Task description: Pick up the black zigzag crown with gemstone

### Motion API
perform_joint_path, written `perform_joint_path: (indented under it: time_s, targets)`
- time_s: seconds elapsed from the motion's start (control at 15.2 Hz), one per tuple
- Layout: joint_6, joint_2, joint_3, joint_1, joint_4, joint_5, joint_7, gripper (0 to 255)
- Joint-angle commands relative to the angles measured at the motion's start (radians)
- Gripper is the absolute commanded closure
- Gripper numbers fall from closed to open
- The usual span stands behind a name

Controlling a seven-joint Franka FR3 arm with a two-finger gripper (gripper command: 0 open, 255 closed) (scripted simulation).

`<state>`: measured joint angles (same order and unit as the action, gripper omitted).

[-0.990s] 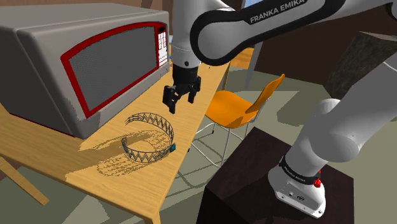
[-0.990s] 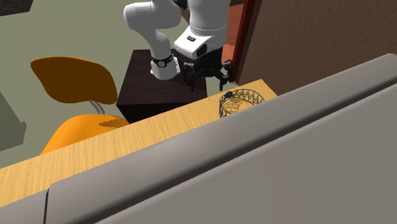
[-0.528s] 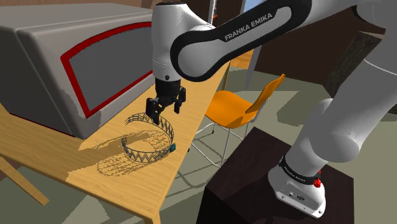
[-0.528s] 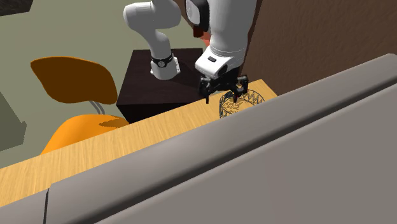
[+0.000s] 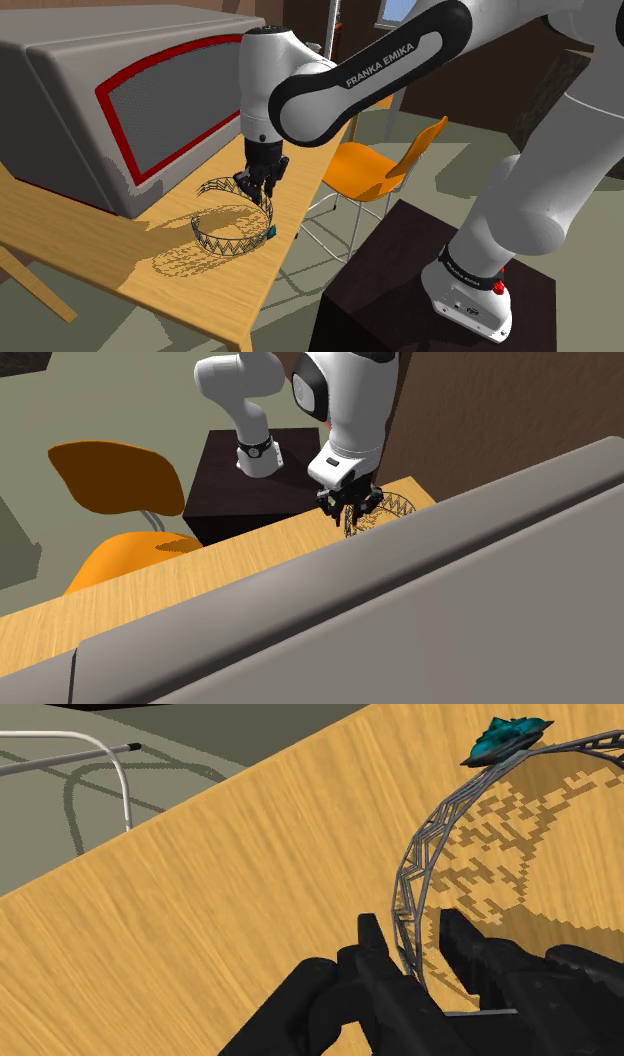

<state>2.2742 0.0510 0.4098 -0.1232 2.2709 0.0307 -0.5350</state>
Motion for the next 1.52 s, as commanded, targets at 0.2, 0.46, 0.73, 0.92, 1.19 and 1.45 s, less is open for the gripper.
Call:
perform_joint_path:
  time_s: [0.2,0.46,0.73,0.92,1.19,1.45]
  targets:
    - [0.001,0.000,0.000,0.000,0.001,0.000,0.000,255]
    - [0.002,0.000,-0.001,0.000,0.002,0.000,0.001,255]
    - [-0.053,0.029,-0.003,0.001,-0.026,0.013,0.011,255]
    - [-0.094,0.049,-0.006,0.001,-0.048,0.021,0.017,255]
    - [-0.148,0.071,-0.009,0.001,-0.082,0.030,0.023,255]
    - [-0.202,0.090,-0.013,0.002,-0.118,0.036,0.028,255]
